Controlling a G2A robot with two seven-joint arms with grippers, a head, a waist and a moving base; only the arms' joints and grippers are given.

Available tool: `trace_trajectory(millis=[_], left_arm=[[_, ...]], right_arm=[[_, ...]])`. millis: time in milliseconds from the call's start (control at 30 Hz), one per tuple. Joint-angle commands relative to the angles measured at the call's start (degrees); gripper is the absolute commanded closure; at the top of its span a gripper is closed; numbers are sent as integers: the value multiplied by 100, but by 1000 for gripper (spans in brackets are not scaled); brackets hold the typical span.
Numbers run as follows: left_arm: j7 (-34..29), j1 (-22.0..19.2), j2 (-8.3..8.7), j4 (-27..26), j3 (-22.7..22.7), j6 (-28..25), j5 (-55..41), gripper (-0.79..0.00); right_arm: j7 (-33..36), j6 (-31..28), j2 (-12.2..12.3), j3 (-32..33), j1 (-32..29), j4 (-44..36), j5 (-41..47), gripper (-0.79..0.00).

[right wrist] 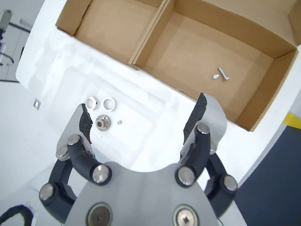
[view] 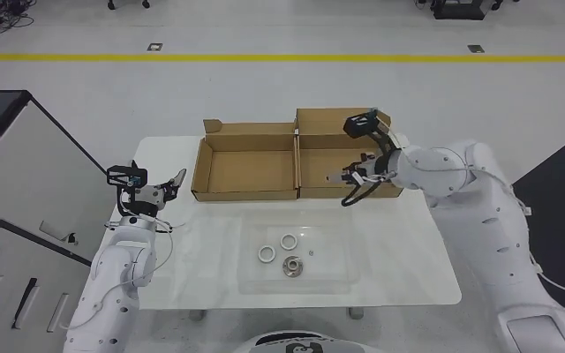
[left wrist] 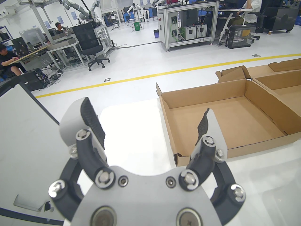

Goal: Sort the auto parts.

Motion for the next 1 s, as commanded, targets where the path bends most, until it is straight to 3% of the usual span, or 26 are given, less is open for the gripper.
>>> trace_trajectory(millis=[0, 333, 967], left_arm=[[0, 0, 0, 0, 0, 0, 0, -785], [0, 0, 0, 0, 0, 0, 0, -785], [0, 0, 0, 0, 0, 0, 0, -785]], right_arm=[[114, -39, -1, -116, -31, -173, 38, -785], [379, -110, -63, -990, 0, -371, -15, -785], [725, -219, -24, -1836, -20, -289, -224, -785]])
